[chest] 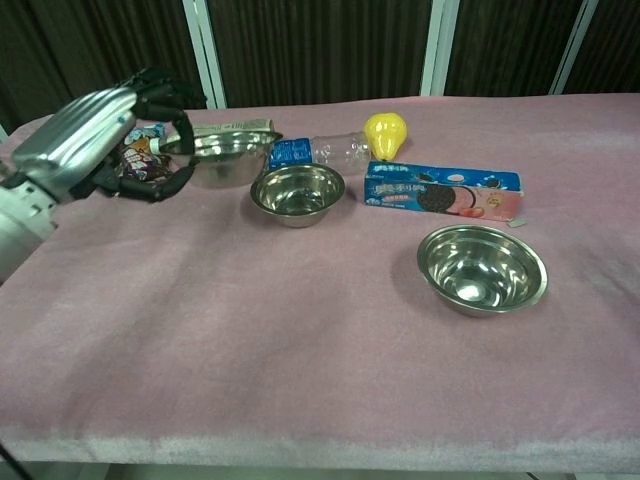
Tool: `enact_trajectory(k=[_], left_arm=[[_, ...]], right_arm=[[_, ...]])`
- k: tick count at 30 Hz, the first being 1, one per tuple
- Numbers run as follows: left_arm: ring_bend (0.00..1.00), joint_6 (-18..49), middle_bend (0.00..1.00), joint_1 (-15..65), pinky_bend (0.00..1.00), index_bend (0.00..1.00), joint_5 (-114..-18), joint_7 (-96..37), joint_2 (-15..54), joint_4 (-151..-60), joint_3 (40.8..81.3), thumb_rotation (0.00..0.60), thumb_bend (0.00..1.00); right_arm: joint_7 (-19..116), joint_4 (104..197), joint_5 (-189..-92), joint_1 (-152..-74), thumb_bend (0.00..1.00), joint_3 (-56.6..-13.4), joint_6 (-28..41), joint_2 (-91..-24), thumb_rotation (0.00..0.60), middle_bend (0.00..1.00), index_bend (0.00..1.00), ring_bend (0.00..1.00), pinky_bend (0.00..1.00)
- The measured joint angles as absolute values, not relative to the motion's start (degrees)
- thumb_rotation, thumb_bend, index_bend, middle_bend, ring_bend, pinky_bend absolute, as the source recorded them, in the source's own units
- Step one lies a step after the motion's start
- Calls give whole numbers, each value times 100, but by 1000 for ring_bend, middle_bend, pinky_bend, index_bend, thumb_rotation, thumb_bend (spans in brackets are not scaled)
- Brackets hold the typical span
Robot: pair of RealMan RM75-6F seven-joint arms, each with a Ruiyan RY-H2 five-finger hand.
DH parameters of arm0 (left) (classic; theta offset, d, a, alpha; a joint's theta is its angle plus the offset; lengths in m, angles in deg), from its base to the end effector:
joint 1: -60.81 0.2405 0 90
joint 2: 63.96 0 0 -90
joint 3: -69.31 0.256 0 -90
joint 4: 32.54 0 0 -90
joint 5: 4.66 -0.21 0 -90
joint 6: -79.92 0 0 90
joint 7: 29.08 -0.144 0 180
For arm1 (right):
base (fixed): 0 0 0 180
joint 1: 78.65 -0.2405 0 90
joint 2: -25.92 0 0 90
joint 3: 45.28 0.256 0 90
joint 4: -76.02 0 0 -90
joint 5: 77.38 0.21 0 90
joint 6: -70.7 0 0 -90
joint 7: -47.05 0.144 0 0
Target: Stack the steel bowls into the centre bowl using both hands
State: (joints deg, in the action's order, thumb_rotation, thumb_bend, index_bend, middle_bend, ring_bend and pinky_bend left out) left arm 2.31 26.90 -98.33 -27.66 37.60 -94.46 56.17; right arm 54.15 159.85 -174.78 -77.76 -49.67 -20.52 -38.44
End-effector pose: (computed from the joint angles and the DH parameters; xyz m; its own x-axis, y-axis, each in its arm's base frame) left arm -0.1603 0.3319 -0.0075 0.2245 -0.1353 0.9650 0.8250 -0.5006 -0.2621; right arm -0.3305 -0.1213 0.1563 0.4142 -0.0780 0.9068 -0.9073 -0.1146 0.4046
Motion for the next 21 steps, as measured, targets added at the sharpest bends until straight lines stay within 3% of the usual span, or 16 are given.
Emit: enact_trajectory(k=[6,13,18,21], left_arm=[[50,952,206,2052,111,575,-9229,-3214,4134,-9246,5119,600,383],[47,1351,190,1739,112,496,-8842,-3534,4677,-8521,4999,600,381],[15,1719,144,1524,107,235,-8488,-3727,5326,-7542,5047,600,385],[4,1807,127,1460,105,75,-8335,-3803,5486,-7436,5088,600,384]], right_arm=[[5550,15942,-17474,-7761,298,-4976,-2068,-3789,600,0,0,0,0],[5852,15898,-17385,-7693,298,-4949,-2173,-3704,600,0,0,0,0],[5995,15833,-17343,-7643,298,-4892,-2286,-3701,600,0,0,0,0],[6007,15831,-17371,-7643,298,-4900,-2281,-3699,600,0,0,0,0]])
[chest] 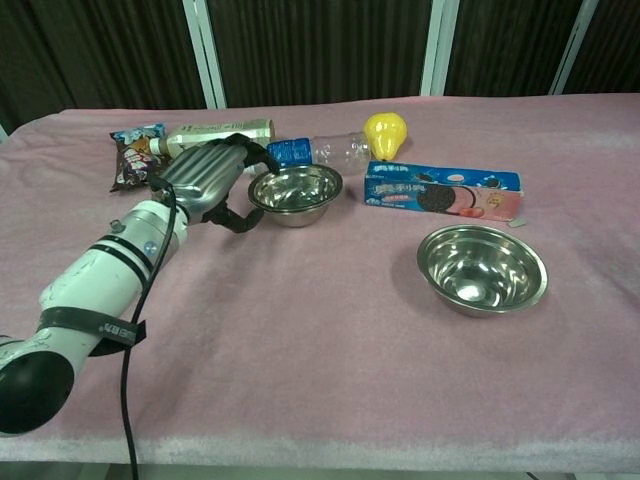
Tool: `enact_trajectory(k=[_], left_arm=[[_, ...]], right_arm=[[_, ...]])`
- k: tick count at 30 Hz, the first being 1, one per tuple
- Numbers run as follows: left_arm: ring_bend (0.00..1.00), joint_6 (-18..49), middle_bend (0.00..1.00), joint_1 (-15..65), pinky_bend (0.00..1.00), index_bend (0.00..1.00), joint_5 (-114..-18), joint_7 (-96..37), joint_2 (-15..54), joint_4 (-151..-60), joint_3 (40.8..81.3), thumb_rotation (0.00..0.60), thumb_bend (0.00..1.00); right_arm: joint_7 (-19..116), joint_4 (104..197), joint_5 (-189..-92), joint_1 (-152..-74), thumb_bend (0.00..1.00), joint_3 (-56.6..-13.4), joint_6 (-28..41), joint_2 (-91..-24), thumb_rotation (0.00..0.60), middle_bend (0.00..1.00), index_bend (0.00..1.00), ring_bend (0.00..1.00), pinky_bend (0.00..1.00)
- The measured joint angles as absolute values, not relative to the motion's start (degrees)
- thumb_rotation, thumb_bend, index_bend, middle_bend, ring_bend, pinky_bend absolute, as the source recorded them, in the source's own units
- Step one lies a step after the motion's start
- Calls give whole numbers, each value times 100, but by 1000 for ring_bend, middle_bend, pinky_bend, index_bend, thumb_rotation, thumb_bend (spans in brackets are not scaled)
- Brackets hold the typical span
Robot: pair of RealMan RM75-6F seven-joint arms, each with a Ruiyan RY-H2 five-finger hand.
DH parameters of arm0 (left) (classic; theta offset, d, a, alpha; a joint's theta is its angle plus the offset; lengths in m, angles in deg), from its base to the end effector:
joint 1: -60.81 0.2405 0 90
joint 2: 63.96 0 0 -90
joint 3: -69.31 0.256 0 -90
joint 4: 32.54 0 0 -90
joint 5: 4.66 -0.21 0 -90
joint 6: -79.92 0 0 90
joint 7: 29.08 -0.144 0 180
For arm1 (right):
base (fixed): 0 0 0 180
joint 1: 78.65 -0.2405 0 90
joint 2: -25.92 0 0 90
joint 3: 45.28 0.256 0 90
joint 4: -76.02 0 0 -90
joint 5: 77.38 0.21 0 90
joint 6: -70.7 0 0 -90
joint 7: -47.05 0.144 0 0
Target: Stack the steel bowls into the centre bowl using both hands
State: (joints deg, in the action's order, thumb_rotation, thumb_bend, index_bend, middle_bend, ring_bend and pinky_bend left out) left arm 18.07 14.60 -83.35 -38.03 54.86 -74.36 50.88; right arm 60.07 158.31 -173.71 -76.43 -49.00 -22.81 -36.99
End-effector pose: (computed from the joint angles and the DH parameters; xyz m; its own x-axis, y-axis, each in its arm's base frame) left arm -0.1279 0.3803 -0.0949 0.4092 -0.0030 0.9124 0.8549 -0.3484 -0.3845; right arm -0.3385 -0.1165 0.1750 0.3643 -0.0443 0.9302 -0.9295 -0.0789 0.3603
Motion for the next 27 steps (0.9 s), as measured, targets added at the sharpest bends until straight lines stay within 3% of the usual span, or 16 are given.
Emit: enact_trajectory(k=[3,8,15,21,27], left_arm=[[0,1676,110,1522,106,12,-8370,-3824,5392,-7667,5163,600,383],[0,1439,98,1833,107,0,-8462,-4040,4866,-8631,5414,600,382],[0,481,90,2864,102,0,-8819,-4562,3090,-10767,6133,600,384],[0,-753,90,4078,99,0,-9128,-4400,1982,-11297,6807,600,385],[0,-1195,90,4636,99,0,-9336,-3686,1877,-10920,7124,600,384]], right_arm=[[5982,15823,-17373,-7643,298,-4888,-2285,-3715,600,0,0,0,0],[5841,15825,-17456,-7704,298,-4910,-2177,-3760,600,0,0,0,0],[5234,15916,-17750,-8123,298,-4862,-1728,-3905,600,0,10,0,0],[4384,16232,-17925,-8894,297,-4679,-676,-4122,600,0,177,0,0],[3764,16300,-17801,-9797,298,-4430,700,-4691,600,0,338,0,0]])
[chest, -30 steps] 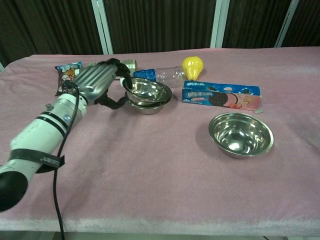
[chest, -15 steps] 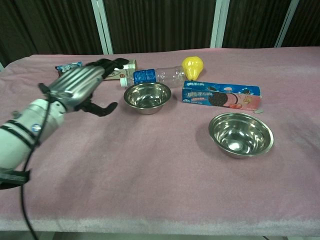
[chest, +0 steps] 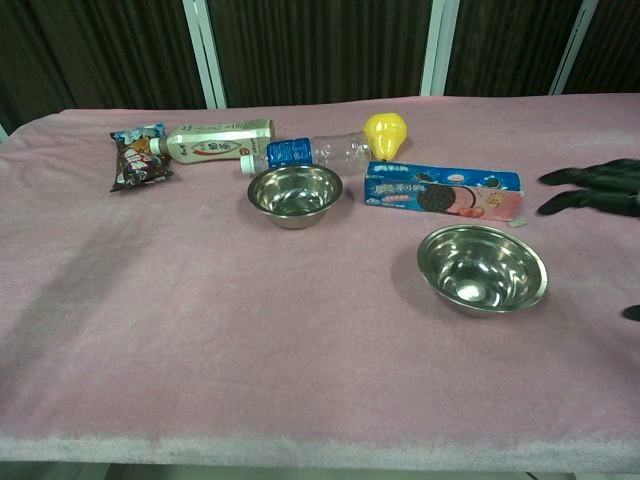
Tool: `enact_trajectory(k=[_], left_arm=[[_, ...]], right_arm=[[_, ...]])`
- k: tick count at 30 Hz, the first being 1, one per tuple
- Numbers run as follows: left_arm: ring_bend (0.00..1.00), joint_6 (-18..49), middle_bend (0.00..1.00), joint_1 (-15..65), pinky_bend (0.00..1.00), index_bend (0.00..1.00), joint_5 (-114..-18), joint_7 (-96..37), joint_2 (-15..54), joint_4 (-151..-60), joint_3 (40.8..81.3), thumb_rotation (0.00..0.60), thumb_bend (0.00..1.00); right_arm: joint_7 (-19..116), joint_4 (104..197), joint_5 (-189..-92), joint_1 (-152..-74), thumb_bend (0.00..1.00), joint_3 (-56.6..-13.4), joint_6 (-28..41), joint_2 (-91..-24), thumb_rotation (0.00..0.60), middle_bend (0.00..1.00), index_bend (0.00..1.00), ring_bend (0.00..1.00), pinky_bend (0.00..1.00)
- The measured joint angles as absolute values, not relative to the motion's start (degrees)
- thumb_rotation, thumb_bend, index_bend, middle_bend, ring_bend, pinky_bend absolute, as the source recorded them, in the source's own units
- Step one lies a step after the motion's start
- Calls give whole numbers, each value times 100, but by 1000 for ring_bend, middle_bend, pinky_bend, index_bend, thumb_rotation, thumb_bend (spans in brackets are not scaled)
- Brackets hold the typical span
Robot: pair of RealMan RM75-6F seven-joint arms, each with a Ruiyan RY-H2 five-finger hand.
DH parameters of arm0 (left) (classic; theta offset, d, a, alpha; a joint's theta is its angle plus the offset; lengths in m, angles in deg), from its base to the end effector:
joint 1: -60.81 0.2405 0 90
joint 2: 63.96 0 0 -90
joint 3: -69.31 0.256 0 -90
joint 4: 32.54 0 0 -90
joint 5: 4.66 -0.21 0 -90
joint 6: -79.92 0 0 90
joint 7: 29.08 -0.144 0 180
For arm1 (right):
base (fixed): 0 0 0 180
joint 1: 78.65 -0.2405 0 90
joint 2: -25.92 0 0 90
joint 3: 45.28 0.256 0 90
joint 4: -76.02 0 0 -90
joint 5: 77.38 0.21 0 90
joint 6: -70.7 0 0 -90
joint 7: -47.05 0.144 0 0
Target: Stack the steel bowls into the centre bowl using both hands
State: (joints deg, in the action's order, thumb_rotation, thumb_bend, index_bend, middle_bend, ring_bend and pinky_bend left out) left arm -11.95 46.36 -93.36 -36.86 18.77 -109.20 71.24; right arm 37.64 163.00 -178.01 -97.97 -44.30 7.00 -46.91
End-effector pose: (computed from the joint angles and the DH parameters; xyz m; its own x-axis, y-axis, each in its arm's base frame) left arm -0.2852 0.2151 0.0772 0.4615 -0.1167 0.8794 0.8552 -0.2051 -0.4760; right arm -0.2548 -0.2287 0.0530 0.6309 -0.1863 0.7532 -0.7154 -0.5155 0.4717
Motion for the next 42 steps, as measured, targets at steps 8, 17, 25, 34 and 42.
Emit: enact_trajectory(k=[8,17,25,34,42], left_arm=[[0,-1246,89,4879,99,0,-9411,-3264,2011,-10482,7144,600,384],[0,-1251,89,4990,99,0,-9480,-3177,2036,-10414,7082,600,384],[1,-1186,88,5048,99,0,-9470,-2989,2053,-10305,7016,600,384],[0,-1126,86,5094,99,0,-9435,-2762,2078,-10138,6923,600,385],[1,-1080,85,5126,98,0,-9395,-2592,2018,-10066,6844,600,384]], right_arm=[[3436,15769,-17419,-10609,349,-4242,1575,-5674,600,0,522,0,0],[3548,15298,-17485,-10825,563,-4380,1475,-6013,600,24,723,0,0],[3553,15245,-17424,-10908,578,-4213,1100,-5915,600,34,727,0,0],[2966,15507,-16727,-11496,578,-3265,1262,-5875,600,54,727,0,0],[1606,15362,-15698,-12646,578,-2436,1766,-6712,600,61,727,0,0]])
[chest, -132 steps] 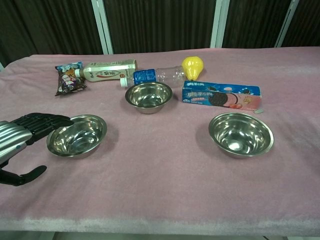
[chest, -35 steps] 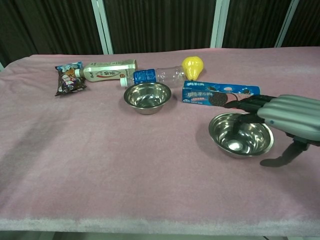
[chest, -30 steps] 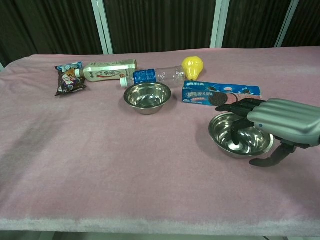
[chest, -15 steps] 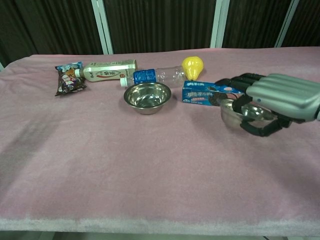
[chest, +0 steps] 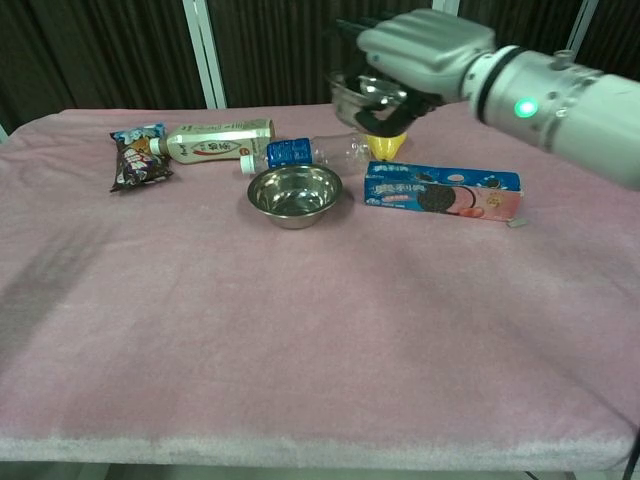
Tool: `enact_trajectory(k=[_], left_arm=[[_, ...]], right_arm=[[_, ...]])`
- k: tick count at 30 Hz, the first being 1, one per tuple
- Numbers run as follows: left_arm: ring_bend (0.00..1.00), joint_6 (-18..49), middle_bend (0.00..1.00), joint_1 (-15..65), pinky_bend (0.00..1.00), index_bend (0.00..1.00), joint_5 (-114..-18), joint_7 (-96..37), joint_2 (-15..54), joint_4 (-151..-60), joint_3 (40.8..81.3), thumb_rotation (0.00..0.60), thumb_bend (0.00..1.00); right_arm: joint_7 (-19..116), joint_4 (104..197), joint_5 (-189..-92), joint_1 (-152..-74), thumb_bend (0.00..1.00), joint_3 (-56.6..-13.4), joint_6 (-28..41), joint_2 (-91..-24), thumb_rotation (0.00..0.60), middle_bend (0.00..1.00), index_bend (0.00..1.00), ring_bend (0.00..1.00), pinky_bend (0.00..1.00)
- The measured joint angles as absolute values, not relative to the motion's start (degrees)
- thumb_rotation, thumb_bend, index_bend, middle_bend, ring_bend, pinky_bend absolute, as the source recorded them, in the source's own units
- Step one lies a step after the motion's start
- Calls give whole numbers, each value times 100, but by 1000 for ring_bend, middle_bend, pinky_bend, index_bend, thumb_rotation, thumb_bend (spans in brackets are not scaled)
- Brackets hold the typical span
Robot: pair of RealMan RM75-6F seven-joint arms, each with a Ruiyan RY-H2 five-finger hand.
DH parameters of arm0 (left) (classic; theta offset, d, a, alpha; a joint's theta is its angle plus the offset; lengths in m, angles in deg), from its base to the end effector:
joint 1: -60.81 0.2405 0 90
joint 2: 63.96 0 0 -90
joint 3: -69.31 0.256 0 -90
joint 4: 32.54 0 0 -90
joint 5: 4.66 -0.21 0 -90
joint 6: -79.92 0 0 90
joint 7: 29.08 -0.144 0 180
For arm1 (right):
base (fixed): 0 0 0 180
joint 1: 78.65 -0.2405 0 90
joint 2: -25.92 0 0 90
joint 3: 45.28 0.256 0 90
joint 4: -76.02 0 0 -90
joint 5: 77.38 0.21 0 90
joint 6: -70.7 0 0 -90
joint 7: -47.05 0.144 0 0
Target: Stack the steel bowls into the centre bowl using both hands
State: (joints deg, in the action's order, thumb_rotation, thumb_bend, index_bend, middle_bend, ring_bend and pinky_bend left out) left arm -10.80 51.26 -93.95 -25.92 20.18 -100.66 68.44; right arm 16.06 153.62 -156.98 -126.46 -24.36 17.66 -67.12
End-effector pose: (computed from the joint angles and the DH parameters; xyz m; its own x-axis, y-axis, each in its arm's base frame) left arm -0.3237 0.2034 0.0854 0.4057 -0.0962 0.9089 0.8995 -0.1345 -0.4157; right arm -0.0662 -0.3820 -0.0032 0.6042 0.1406 0.7844 -0.6051 -0.5595 0.5664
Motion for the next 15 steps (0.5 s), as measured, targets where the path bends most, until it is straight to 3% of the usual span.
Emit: enact_trajectory(k=[11,13,15], left_arm=[[2,-1085,74,5182,99,0,-9405,-2525,1935,-10084,6807,600,384],[1,-1131,74,5211,99,0,-9408,-2487,1917,-10082,6796,600,383],[1,-1133,74,5228,98,0,-9397,-2449,1905,-10065,6784,600,384]], right_arm=[[809,13362,-14476,-13923,577,-2177,2314,-8736,600,85,708,0,0],[770,13030,-14322,-14094,577,-2164,2378,-9004,600,84,662,0,0],[664,12750,-14210,-14259,570,-2192,2417,-9199,600,72,538,0,0]])
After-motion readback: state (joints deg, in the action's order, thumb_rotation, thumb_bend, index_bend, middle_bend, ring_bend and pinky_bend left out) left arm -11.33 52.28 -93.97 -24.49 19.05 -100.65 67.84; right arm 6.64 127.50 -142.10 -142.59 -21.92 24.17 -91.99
